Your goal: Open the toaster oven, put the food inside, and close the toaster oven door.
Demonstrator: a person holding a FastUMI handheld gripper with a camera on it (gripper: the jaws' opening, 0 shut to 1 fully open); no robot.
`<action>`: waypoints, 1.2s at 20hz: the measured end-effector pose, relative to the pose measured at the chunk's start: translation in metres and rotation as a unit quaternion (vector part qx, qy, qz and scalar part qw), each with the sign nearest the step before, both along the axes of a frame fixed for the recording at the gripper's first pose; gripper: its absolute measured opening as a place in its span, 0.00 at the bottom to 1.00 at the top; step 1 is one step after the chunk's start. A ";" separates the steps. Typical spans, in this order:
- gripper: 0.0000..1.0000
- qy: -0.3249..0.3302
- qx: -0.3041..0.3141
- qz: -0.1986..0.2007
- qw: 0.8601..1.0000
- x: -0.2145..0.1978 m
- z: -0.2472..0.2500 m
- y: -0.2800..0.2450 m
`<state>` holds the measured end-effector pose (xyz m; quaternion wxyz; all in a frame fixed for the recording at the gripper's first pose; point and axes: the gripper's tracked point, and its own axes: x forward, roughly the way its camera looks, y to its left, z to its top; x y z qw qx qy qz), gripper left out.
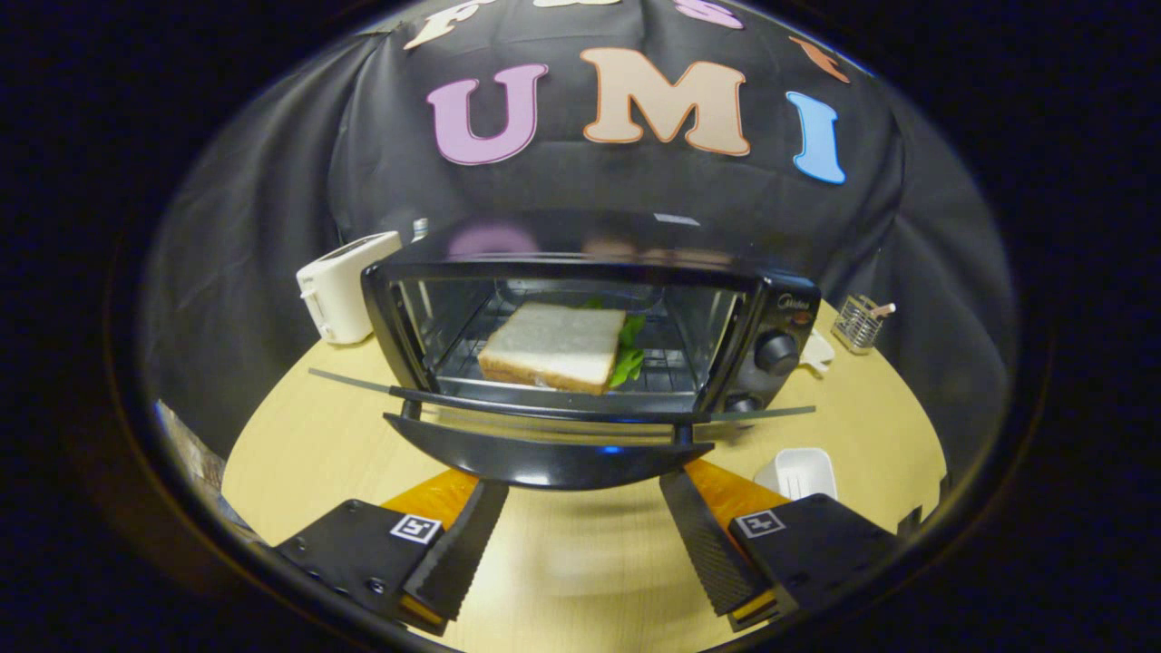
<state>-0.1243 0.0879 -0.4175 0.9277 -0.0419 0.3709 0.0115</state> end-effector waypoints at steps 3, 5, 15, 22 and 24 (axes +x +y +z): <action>1.00 -0.014 0.007 -0.009 1.000 0.013 0.008 0.000; 1.00 -0.032 0.006 -0.009 0.999 0.021 0.020 -0.001; 1.00 -0.113 0.010 -0.009 0.994 0.040 0.102 -0.004; 1.00 -0.251 0.031 -0.034 0.967 0.078 0.248 -0.036; 1.00 -0.286 0.032 -0.044 0.957 0.085 0.287 -0.056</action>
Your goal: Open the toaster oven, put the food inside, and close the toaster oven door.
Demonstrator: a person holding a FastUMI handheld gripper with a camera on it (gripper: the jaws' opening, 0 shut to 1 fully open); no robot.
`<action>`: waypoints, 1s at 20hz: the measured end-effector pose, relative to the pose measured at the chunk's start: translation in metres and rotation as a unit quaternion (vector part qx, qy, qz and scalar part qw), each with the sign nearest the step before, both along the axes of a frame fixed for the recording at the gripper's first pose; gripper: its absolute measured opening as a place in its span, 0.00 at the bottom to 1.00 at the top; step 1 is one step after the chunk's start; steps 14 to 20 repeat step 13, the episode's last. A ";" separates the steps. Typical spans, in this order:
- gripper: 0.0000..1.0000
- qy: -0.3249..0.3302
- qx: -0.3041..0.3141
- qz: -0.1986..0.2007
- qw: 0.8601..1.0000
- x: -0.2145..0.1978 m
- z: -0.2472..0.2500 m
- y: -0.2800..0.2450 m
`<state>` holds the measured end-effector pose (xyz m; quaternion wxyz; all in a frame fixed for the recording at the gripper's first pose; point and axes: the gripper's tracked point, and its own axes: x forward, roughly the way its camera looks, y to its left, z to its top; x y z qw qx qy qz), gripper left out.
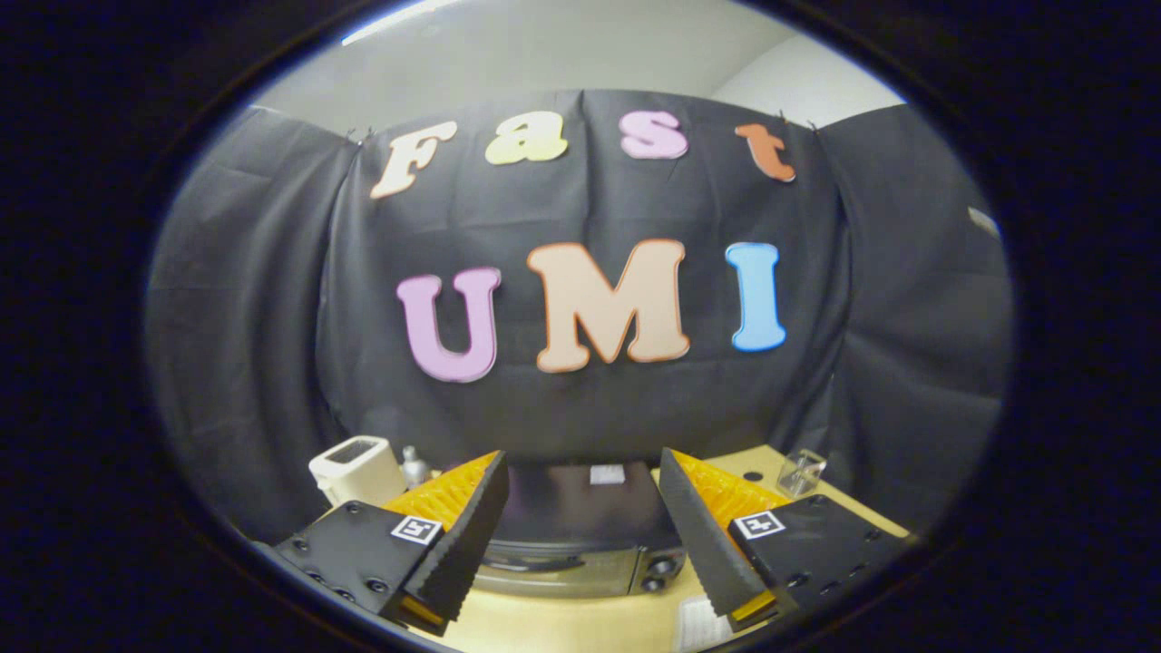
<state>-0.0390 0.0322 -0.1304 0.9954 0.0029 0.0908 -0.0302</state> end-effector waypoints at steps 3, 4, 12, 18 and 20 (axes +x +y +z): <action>1.00 -0.042 -0.008 -0.019 0.999 0.006 0.047 -0.042; 1.00 -0.051 -0.017 -0.027 0.998 0.007 0.059 -0.059; 1.00 -0.078 -0.060 -0.041 0.994 0.008 0.097 -0.175; 1.00 -0.080 -0.056 -0.032 0.995 0.010 0.096 -0.185; 1.00 -0.080 -0.056 -0.032 0.995 0.010 0.096 -0.185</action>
